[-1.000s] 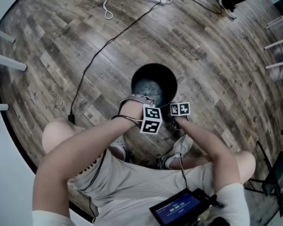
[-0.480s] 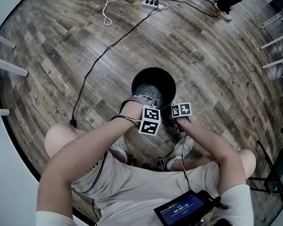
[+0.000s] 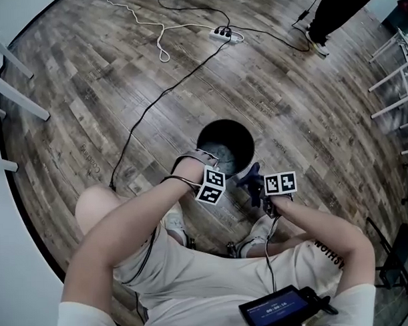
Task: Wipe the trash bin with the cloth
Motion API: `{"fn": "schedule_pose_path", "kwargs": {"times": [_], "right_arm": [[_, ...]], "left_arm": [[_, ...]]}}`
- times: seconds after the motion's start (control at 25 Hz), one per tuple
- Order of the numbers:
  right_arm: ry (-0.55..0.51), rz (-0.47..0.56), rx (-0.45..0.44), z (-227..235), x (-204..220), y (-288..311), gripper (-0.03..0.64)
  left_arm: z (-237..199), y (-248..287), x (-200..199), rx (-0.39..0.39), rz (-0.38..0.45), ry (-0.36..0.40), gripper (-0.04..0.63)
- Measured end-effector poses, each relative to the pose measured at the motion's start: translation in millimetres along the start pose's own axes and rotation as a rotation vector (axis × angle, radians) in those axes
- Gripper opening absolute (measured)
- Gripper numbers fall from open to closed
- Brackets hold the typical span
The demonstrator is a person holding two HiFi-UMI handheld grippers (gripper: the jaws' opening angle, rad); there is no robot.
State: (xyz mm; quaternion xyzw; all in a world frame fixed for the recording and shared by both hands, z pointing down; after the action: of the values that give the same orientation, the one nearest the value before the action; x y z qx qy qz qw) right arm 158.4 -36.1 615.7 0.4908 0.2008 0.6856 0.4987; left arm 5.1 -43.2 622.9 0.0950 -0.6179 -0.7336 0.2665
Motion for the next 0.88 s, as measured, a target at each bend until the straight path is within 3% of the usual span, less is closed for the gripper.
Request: {"fn": "schedule_pose_path", "kwargs": {"times": [0.08,0.2,0.4,0.88], "right_arm": [[0.016,0.037,-0.031,-16,-9,-11,0.06],[0.054,0.074,-0.055,-29,-19,-12,0.06],[0.061,0.08,-0.037,-20,-24,6,0.06],[-0.117,0.039,-0.014,47,20,89,0.06]], "left_arm": [[3,4,2,0.012,-0.007,-0.009,0.143],[6,9,0,0.019,-0.019,-0.004,0.068],[11,8,-14,0.053,0.002,0.006,0.043],[11,10,-36,0.09,0.075,-0.088,0.032]]}}
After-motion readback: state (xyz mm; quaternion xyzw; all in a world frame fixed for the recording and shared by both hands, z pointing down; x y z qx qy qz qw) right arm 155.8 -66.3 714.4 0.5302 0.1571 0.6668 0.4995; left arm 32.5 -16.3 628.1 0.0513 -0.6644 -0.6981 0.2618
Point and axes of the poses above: the fingertips, and each gripper's own axes: y forward along the fingers, z to its right, x out of its underside, the point moved 1 cm from there along -y, backward along the fingers, and after that the axes turned 7 degrees about z, right-handed, at the moved point
